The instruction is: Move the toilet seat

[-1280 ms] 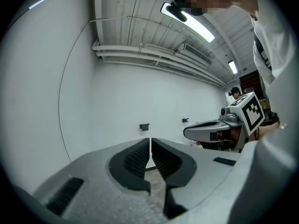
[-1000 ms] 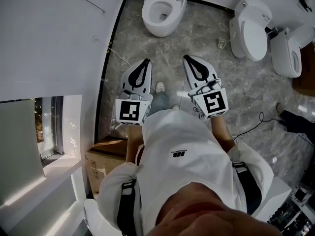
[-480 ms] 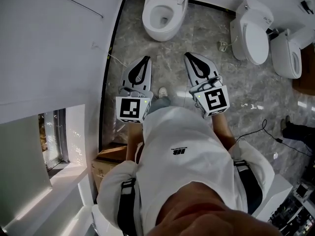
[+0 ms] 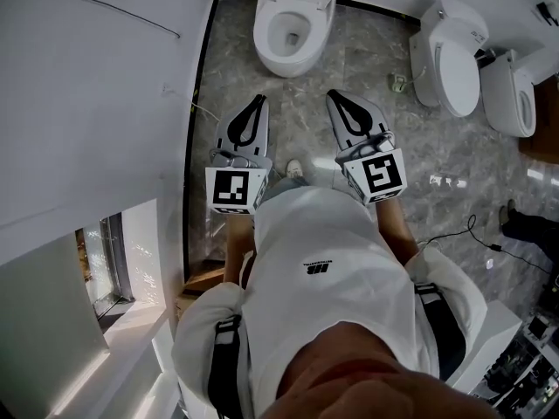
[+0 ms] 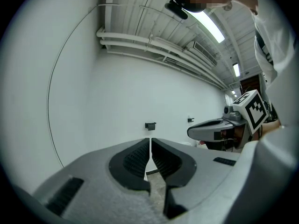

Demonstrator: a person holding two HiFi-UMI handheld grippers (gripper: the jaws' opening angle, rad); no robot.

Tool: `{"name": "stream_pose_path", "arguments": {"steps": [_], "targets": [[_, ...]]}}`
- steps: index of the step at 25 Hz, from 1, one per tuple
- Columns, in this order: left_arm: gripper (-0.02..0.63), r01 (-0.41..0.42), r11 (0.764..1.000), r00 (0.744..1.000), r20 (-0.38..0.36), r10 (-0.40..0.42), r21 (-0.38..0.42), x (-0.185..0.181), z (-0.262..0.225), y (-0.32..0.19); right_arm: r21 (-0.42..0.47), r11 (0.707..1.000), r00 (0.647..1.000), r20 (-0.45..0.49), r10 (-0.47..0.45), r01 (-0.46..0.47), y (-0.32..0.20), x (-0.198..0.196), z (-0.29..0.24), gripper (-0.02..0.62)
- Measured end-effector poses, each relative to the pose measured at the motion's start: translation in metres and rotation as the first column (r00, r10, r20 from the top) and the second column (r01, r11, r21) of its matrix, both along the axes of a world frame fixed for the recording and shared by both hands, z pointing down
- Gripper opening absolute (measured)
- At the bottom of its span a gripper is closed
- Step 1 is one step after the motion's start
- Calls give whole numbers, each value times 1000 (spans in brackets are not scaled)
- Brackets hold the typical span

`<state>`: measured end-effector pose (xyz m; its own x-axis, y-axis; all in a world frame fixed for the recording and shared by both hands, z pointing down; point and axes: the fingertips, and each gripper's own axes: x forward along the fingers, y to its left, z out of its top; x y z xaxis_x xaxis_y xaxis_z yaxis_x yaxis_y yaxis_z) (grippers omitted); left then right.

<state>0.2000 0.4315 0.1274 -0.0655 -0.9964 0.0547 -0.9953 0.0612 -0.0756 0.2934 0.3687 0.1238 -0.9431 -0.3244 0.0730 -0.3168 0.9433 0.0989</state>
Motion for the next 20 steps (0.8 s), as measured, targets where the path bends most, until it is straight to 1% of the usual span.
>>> {"name": "stream_pose_path", "arguments": {"steps": [4,6,11,13,16,20], "targets": [[35,-15,1000,1000,-2,15,-1,-17,1,-8,-12,1000,1000,-19,24,-24,-7,-14,4,31],[35,-20,1000,1000,-3,20,1,-25,1,-13,-8,1000,1000,-11,27,-27,-10,-22,4,31],[35,-36,999,999,0,36,1,-36,2,-27,-17,999,998,-31,49,-50,-21,-32,13,31],[35,-41,999,999,-3,41,1,-41,3,-34,-13,999,999,-10,45,-46,-26,-39,10,31],[35,-43,999,999,-4,43,1,-48,6,-47,-19,998,998,-23,52,-53,-38,-44,14,31],[35,-36,999,999,-9,36,-1,-60,6,-64,-24,998,998,-4,55,-55,-57,-54,11,31]]}}
